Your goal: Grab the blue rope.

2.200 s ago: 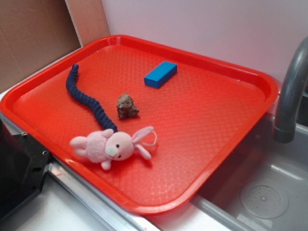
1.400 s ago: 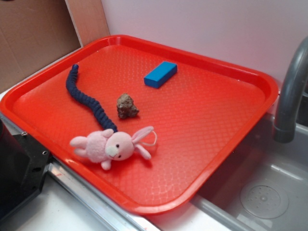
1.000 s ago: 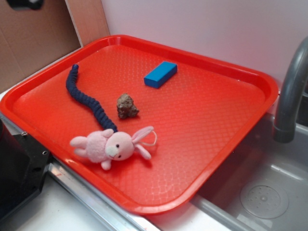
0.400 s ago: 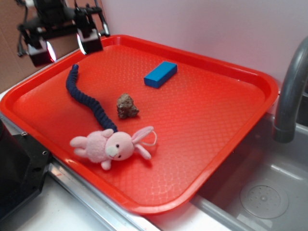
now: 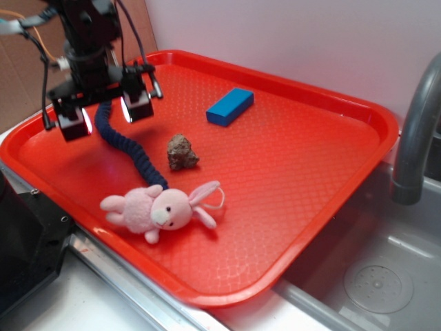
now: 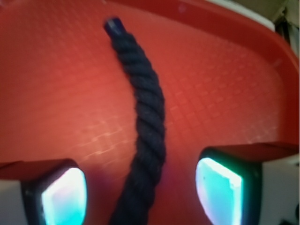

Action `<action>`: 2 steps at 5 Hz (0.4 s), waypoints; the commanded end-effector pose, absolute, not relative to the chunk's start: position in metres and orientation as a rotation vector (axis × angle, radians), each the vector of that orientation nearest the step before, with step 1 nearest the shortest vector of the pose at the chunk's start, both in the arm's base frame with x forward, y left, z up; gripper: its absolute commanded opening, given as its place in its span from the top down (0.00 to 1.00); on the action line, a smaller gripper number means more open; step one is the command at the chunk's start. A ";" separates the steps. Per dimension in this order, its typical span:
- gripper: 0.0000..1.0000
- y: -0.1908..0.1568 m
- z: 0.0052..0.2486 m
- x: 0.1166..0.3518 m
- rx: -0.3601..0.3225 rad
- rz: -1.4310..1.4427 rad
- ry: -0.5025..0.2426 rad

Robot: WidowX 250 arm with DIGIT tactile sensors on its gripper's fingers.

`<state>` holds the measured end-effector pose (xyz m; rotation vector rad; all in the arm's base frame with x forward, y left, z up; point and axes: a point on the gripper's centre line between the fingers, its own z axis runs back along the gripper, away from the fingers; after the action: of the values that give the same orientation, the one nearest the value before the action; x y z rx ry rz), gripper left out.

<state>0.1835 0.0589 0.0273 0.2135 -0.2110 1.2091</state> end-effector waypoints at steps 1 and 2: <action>0.05 0.070 0.009 0.183 0.078 1.164 -0.273; 1.00 0.068 0.011 0.180 0.053 1.144 -0.281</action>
<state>0.1899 0.0624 0.0136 0.0527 -0.2968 1.1255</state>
